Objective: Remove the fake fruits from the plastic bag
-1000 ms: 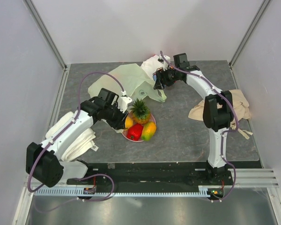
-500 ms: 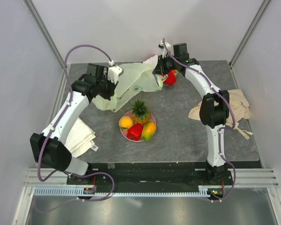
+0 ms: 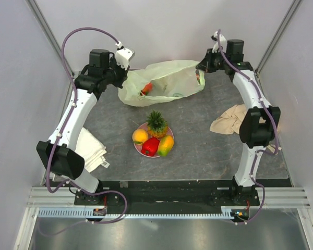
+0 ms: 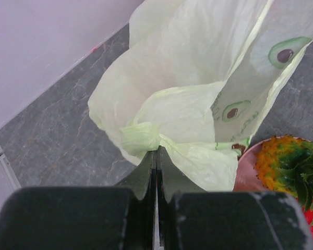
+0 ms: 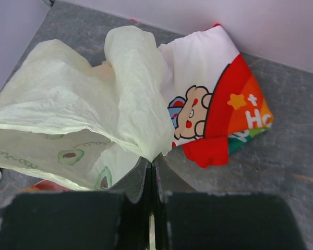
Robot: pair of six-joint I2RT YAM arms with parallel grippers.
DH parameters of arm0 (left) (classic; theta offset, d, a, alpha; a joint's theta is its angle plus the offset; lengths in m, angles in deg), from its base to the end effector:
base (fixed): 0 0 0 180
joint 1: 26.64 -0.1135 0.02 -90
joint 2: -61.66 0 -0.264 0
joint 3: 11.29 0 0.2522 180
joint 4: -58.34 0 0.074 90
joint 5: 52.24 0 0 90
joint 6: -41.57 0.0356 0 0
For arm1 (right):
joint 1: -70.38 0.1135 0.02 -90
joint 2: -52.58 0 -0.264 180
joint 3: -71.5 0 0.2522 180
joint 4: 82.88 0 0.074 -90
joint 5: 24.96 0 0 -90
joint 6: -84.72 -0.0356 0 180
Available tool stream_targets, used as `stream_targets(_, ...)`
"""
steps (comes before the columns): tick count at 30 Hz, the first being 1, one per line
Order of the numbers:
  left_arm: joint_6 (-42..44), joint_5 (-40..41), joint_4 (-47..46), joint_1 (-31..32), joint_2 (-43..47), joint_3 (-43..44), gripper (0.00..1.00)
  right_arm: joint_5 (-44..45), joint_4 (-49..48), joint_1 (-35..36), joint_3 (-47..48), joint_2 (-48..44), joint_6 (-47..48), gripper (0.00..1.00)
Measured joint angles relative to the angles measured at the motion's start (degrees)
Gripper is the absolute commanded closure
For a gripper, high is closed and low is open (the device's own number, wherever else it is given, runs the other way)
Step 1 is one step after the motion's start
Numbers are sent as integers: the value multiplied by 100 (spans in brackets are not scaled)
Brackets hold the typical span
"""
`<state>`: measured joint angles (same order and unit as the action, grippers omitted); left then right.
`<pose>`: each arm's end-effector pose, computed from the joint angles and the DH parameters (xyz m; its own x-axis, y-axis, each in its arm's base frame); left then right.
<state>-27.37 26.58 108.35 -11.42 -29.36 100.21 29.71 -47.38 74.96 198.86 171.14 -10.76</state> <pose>0.3414 -0.1000 0.4120 -0.2928 0.4450 -0.8463 0.5632 0.7956 0.2235 0.4843 0.0594 0.3377 -0.5012 0.0380 -0.8645 -0.5347 0.7719 0.3440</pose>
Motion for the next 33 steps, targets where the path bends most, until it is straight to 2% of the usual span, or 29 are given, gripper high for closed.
stream_targets(3, -26, -234, -13, 2, 17, -28, 98, -31, 125, -186, -330, -564, 72, 98)
stream_targets(4, -42, -289, -24, 4, 48, -74, 98, -33, 164, -199, -413, -789, 105, 92)
stream_targets(5, -46, -339, -28, 13, 90, -138, 98, -37, 181, -195, -461, -940, 122, 70)
stream_targets(7, -55, -459, -42, 28, 190, -315, 98, -61, 212, -151, -575, -1296, 131, 58)
stream_targets(10, -59, -608, -39, 35, 293, -568, 98, -136, 254, -83, -675, -1652, 214, 25)
stream_targets(11, -61, -651, -39, 46, 313, -664, 98, -197, 264, -68, -673, -1700, 223, 19)
stream_targets(13, -70, -704, -35, 63, 326, -787, 98, -264, 260, -55, -643, -1731, 249, 14)
stream_targets(16, -116, -732, -31, 68, 350, -933, 98, -334, 264, 55, -527, -1738, 424, 19)
stream_targets(19, -201, -730, -39, 66, 413, -1010, 98, -457, 219, 358, -501, -1773, 660, 30)
stream_targets(20, -243, -730, -55, 66, 442, -1034, 98, -518, 216, 522, -505, -1777, 737, 38)
stream_targets(22, -332, -710, -103, 66, 492, -1080, 98, -669, 243, 876, -520, -1766, 892, 46)
stream_targets(28, -586, -514, -173, 66, 592, -1176, 98, -1134, 533, 1628, -573, -1565, 1497, 51)
stream_targets(33, -778, -422, -214, 66, 669, -1176, 98, -1082, 1027, 1982, -846, -1235, 2199, 55)
